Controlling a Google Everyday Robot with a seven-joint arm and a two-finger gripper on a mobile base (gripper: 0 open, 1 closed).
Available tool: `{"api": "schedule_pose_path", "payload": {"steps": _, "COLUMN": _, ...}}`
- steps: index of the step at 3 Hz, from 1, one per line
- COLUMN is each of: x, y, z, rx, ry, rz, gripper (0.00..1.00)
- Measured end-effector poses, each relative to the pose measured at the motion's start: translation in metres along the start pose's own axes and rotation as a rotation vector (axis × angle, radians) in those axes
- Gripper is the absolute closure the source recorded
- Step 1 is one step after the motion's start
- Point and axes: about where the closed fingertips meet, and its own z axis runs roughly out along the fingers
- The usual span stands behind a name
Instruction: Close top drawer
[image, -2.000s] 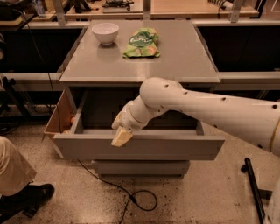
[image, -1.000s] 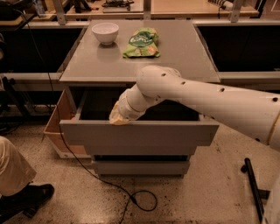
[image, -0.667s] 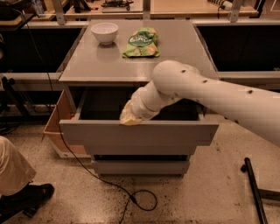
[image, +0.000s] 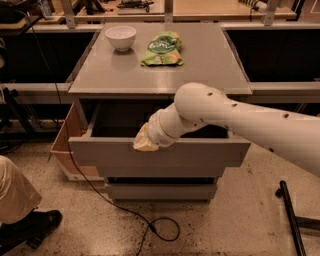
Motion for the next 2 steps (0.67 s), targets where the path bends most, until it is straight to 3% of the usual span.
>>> {"api": "schedule_pose_path", "payload": {"steps": 1, "x": 0.0007, "y": 0.0061, "z": 0.0137, "rx": 0.032, "ry": -0.045, "rz": 0.025, "gripper": 1.00}}
{"api": "schedule_pose_path", "payload": {"steps": 2, "x": 0.0072, "y": 0.0084, "z": 0.0171, "rx": 0.087, "ry": -0.042, "rz": 0.034, "gripper": 1.00}}
